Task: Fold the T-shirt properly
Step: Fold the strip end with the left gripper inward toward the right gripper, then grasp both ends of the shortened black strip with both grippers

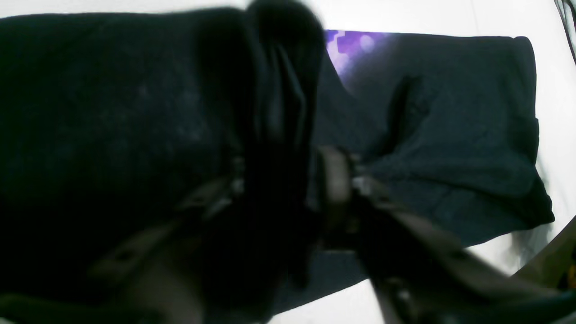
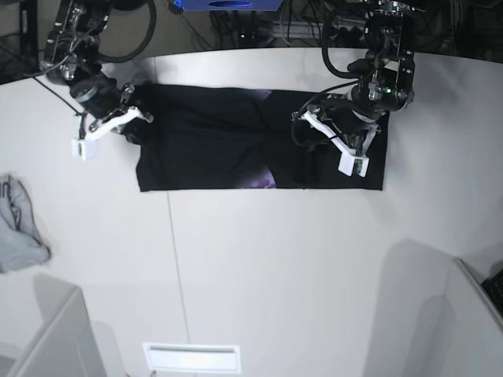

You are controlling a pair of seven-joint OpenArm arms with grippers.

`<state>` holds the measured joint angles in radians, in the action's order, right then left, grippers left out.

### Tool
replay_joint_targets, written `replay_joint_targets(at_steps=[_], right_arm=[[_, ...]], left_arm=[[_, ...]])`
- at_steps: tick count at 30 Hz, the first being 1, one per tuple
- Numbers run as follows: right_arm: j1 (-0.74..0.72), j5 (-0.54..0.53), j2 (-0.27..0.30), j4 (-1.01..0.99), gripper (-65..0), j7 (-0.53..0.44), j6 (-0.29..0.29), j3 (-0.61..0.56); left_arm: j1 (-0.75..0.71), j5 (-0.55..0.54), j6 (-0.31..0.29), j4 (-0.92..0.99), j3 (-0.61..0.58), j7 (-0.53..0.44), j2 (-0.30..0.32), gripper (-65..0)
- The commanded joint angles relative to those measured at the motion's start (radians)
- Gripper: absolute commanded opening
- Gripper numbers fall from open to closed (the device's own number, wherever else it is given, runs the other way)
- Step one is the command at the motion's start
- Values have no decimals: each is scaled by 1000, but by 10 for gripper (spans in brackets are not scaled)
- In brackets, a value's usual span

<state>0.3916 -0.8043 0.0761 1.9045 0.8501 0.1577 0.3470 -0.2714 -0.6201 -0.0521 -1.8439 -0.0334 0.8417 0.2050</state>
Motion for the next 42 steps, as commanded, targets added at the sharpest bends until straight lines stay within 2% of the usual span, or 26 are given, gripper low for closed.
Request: replay_joint_targets(at_steps=[1, 5, 9, 12, 14, 15, 18, 22, 23, 24, 26, 31, 34, 36, 39, 42], right_arm=[[-7, -13, 4, 17, -650, -16, 4, 4], [-7, -13, 4, 17, -650, -16, 4, 2], [-9, -13, 3, 17, -650, -16, 4, 1], [-9, -14, 6, 17, -650, -16, 1, 5], [-9, -16, 8, 17, -650, -16, 0, 7], [-10, -17, 8, 17, -650, -16, 0, 7], [-15, -17, 8, 16, -650, -15, 0, 4], [-58, -13, 8, -7, -299, 62, 0, 7], [-70, -13, 8, -20, -234, 76, 0, 8], [-79, -13, 8, -33, -206, 84, 0, 19], [-99, -13, 4, -76, -210, 88, 0, 51], [-124, -11, 18, -164, -221, 88, 0, 65], [-133, -11, 32, -208, -222, 87, 0, 59], [-136, -11, 31, -233, -222, 87, 0, 57], [-138, -11, 27, -262, -224, 87, 0, 51], [-132, -11, 34, -262, -224, 87, 1, -27]], left_arm=[[7, -17, -5, -18, 3, -19, 1, -367], [25, -17, -5, -21, -72, -19, 1, -299], [51, -19, -5, -23, -165, -19, 1, -306], [40, -19, -5, -52, -125, -19, 6, -311], [14, -19, -5, -81, -55, -19, 7, -369], [1, -19, -5, -95, -1, -19, 7, -423], [-38, -19, -10, -102, 180, -19, 6, -648], [-55, -21, -13, -69, 404, -19, 7, -650], [-58, -14, -13, -64, 447, -19, 9, -650], [-61, -11, -15, -63, 481, -23, 11, -650], [-64, -11, -25, -60, 547, -23, 26, -650], [-73, -10, -142, 68, 608, -26, 96, -650], [-72, -10, -196, 141, 628, -28, 109, -650], [-70, -10, -210, 175, 629, -37, 109, -650], [-75, -10, -210, 203, 616, -123, 109, -650], [-73, 6, -210, 227, 565, -152, 115, -650]])
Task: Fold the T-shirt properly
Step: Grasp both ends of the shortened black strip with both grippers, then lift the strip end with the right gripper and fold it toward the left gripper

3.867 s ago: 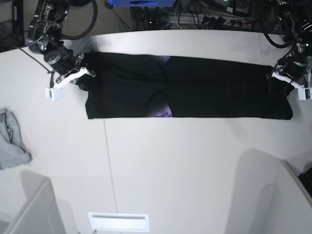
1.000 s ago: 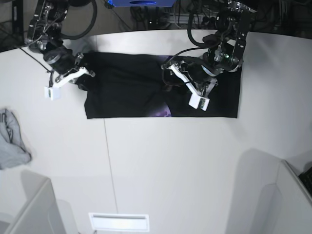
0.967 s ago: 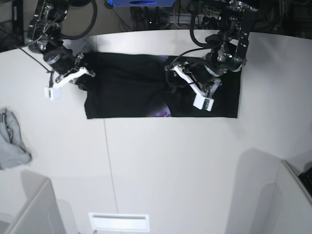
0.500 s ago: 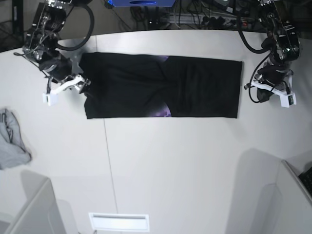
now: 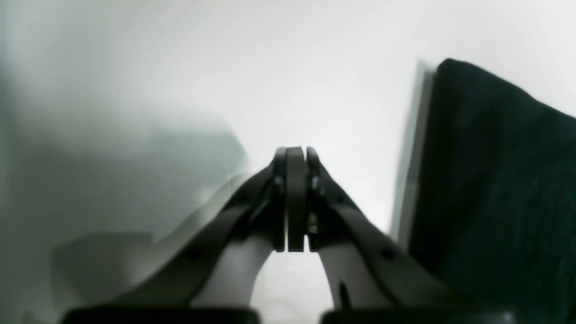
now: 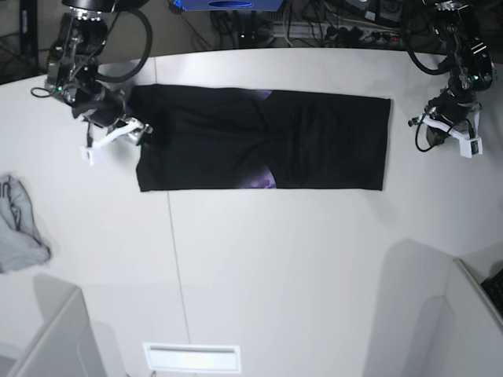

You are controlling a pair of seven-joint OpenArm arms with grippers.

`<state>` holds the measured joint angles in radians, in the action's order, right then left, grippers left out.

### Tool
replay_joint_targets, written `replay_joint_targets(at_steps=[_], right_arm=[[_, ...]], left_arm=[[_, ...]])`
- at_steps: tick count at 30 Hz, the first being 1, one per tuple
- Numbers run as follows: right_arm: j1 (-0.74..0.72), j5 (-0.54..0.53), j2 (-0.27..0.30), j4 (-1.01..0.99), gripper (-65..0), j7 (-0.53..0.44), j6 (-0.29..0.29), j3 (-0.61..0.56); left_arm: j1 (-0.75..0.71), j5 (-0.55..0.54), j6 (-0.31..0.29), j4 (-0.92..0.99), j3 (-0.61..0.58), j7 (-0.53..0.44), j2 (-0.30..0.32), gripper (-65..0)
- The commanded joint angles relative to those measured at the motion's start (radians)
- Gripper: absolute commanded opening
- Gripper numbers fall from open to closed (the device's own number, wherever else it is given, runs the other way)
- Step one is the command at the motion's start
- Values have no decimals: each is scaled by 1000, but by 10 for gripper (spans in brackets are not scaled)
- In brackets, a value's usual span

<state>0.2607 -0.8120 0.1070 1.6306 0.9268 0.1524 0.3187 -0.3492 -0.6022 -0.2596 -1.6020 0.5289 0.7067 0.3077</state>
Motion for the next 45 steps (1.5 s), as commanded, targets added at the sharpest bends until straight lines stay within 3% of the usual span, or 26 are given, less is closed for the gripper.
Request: replay_joint_targets(at_steps=[1, 4, 9, 11, 15, 16, 19, 23, 28, 34, 37, 45], right_arm=[[1, -4, 3, 13, -224, 10, 6, -20], [1, -4, -3, 7, -225, 5, 3, -48], [-5, -4, 3, 7, -248, 10, 3, -54], [-7, -4, 3, 0, -332, 10, 3, -54], [-44, -2, 4, -62, -633, 7, 3, -48], [-56, -2, 6, -71, -650, 7, 3, -48], [-85, -2, 30, -74, -650, 10, -12, -51], [-103, -2, 49, -31, -650, 11, -162, -65], [-107, -2, 86, 107, -650, 5, -279, -211], [-136, -2, 90, 214, -650, 10, -435, -349], [-149, -2, 90, 256, -650, 10, -460, -402], [-169, -2, 67, 267, -650, -7, -460, -548]], left_arm=[[5, 15, -2, -10, -13, -17, 17, -650], [14, 115, -2, -16, -65, -19, 12, -650], [43, 189, -2, 1, -108, -19, -26, -650], [62, 192, -2, 2, -134, -19, -29, -650], [77, 192, -2, 6, -203, -19, -29, -650], [77, 192, -2, 6, -214, -19, -29, -650], [91, 192, -2, 13, -238, -19, -29, -650], [105, 192, -2, 33, -290, -19, -29, -650], [128, 192, 0, 39, -344, -19, -31, -650], [151, 192, 0, 39, -370, -17, -32, -650], [155, 192, 0, 39, -370, -17, -32, -650], [154, 192, 0, 39, -361, -17, -26, -650]])
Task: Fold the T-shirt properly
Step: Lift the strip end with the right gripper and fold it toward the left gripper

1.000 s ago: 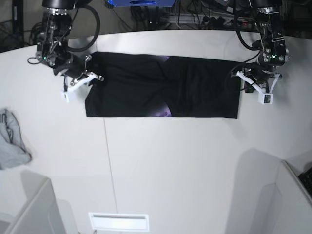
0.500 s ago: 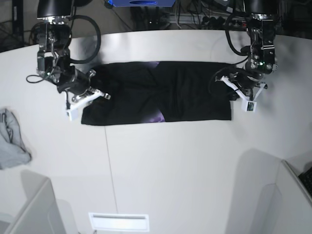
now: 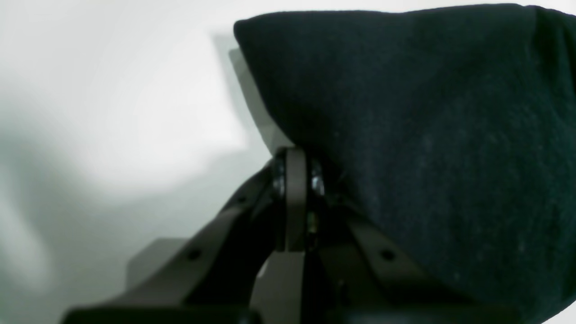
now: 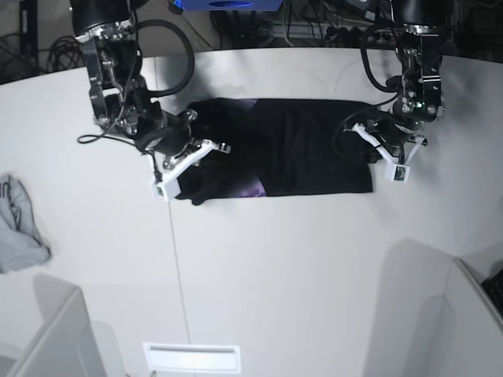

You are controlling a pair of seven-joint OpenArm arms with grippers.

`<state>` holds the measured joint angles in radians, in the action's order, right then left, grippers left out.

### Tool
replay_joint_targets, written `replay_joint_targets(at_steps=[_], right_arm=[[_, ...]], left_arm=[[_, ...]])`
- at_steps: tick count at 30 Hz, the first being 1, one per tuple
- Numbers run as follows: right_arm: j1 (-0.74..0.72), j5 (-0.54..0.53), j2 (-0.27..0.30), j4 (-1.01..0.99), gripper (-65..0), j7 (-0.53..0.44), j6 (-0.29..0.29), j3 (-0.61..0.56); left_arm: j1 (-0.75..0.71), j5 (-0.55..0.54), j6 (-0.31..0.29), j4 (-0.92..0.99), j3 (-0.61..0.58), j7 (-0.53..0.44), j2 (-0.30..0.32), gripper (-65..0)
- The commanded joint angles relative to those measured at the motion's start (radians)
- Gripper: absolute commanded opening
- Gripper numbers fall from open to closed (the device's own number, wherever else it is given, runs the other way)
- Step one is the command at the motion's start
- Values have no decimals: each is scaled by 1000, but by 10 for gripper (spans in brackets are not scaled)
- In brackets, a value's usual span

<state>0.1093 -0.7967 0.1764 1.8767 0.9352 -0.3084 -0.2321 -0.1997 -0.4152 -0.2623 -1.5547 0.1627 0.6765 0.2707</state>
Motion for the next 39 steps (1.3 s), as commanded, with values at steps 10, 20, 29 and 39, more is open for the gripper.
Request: replay_joint_targets(at_steps=[10, 20, 29, 39], right_arm=[[-41, -17, -53, 103, -650, -44, -111, -141], [-121, -17, -110, 99, -650, -46, -205, -278], [-158, -17, -154, 100, -650, -48, -199, -290], [-247, -17, -173, 82, -650, -95, -205, -421]], left_arm=[[-8, 5, 4, -7, 8, 13, 31, -650], [-47, 5, 4, -16, 99, 13, 34, -650], [-45, 6, 4, -7, 139, 13, 46, -650], [-22, 6, 4, 18, -16, 13, 43, -650]])
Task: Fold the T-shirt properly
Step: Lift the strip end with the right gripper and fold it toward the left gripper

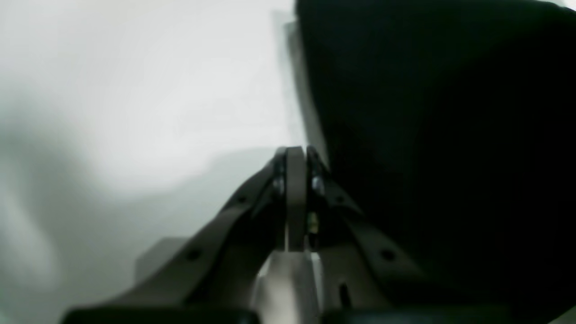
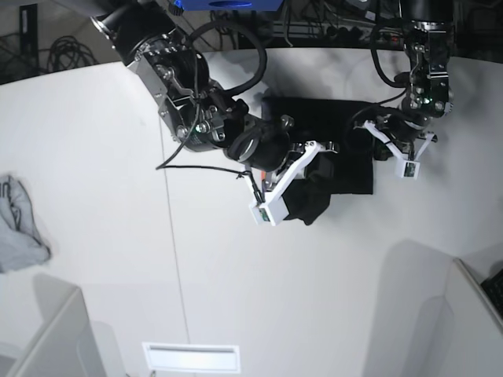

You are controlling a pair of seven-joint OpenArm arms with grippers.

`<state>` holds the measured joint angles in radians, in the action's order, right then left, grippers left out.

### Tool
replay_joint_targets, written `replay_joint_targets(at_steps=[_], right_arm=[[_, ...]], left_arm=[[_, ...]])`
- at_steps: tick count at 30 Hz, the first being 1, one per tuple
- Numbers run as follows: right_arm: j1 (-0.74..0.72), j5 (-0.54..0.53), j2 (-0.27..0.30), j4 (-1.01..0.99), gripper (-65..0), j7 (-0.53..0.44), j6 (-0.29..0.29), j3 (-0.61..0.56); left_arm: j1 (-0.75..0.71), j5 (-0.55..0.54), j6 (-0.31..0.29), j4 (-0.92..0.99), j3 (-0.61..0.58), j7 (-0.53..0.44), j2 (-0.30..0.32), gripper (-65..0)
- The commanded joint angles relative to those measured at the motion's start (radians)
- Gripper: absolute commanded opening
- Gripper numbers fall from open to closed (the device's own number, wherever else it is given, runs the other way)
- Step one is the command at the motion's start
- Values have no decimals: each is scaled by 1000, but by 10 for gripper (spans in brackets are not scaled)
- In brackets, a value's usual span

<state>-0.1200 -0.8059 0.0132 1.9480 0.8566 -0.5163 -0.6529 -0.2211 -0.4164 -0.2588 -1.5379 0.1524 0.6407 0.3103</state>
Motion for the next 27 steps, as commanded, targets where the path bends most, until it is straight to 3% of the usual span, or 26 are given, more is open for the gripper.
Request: replay_joint_targets(at_steps=[1, 12, 22, 27], right_arm=[[-19, -8, -9, -2, -650, -17, 3, 2], [-37, -7, -3, -38, -650, -18, 5, 8], [-36, 130, -35, -74, -650, -18, 8, -57], [-37, 132, -52, -143, -650, -53, 8, -74]], left_arm=[[5, 7, 0, 7, -23, 49, 2, -650], [64, 6, 0, 17, -58, 54, -102, -650], [36, 6, 0, -42, -83, 54, -70, -650], [-8, 6, 0, -118, 29, 54, -49, -650]])
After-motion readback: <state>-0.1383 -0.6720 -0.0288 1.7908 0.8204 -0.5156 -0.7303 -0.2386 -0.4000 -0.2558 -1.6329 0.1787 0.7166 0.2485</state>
